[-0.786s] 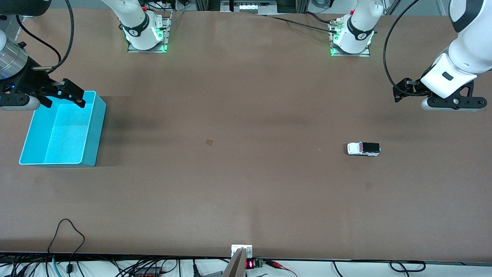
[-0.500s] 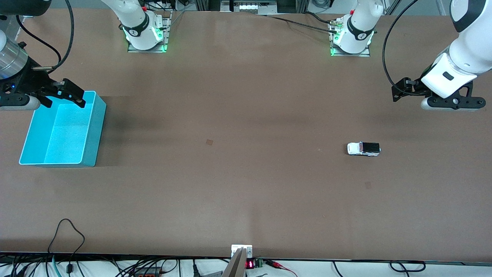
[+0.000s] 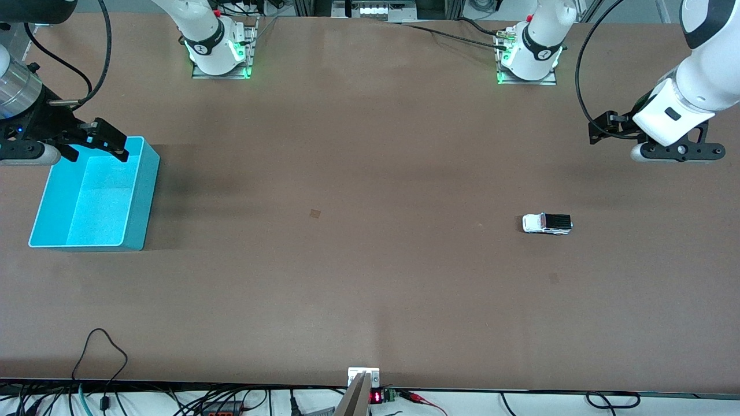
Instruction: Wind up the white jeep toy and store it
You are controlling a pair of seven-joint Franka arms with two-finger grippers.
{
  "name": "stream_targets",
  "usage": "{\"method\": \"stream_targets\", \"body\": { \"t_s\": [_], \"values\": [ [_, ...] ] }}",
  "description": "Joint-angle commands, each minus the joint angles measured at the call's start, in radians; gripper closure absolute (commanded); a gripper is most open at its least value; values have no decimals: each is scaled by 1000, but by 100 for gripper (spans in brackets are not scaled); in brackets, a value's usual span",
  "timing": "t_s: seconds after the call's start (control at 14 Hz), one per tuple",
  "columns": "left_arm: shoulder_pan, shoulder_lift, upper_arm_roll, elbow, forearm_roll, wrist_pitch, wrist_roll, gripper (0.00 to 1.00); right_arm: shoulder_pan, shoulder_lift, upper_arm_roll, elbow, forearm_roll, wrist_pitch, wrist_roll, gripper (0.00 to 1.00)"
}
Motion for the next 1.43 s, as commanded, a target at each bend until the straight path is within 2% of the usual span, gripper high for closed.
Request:
{"method": "stream_targets", "body": {
  "t_s": [0.0, 0.14, 0.57, 0.79, 1.0, 1.36],
  "values": [
    [-1, 23, 3, 31, -32, -39, 18, 0, 2, -11, 3, -6, -2, -7, 8, 0],
    [-9, 42, 0, 37, -31, -48, 53, 0, 2, -11, 3, -6, -2, -7, 6, 0],
    [-1, 87, -5, 32, -23, -62, 536, 0, 2, -11, 3, -6, -2, -7, 3, 0],
    [2, 147, -5, 8, -17, -43, 716, 0, 1, -11, 3, -6, 0, -7, 1, 0],
    [8, 205, -3, -13, 40, 76, 904, 0, 1, -11, 3, -6, 0, -7, 1, 0],
    [47, 251, -3, -136, 51, 340, 1159, 0, 1, -11, 3, -6, 0, -9, 0, 0]
  ]
}}
